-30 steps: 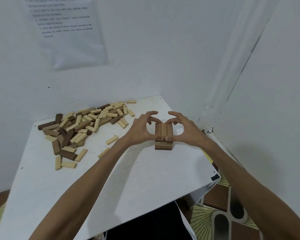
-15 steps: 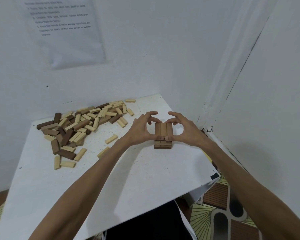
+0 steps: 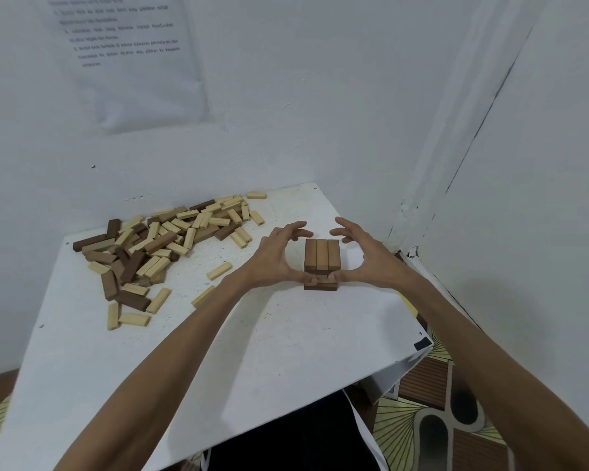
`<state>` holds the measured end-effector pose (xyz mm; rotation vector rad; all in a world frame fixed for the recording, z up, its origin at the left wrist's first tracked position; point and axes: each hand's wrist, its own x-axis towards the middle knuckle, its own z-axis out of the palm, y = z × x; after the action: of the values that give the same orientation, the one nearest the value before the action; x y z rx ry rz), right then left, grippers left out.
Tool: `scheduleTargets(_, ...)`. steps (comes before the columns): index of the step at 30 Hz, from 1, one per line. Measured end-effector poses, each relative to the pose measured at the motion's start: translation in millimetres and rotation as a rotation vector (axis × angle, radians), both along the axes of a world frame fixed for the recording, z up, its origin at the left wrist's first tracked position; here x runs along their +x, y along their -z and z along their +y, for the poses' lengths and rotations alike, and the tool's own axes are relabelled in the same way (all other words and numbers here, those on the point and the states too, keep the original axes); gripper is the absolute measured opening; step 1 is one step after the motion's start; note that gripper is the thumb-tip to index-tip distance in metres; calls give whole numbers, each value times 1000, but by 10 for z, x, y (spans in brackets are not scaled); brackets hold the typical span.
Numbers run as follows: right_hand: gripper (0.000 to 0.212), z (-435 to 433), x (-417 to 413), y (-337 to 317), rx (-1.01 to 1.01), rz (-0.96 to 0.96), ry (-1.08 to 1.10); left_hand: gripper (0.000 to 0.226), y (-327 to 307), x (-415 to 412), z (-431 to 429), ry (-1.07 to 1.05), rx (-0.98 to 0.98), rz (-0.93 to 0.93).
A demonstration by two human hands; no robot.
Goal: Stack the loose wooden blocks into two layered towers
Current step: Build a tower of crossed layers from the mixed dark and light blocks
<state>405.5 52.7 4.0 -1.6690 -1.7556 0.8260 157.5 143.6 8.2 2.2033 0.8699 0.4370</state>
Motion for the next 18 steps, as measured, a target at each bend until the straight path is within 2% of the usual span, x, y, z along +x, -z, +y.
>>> scheduleTargets(18, 108, -19, -49, -1, 31, 7, 38, 103, -15, -26, -14, -29, 11, -79)
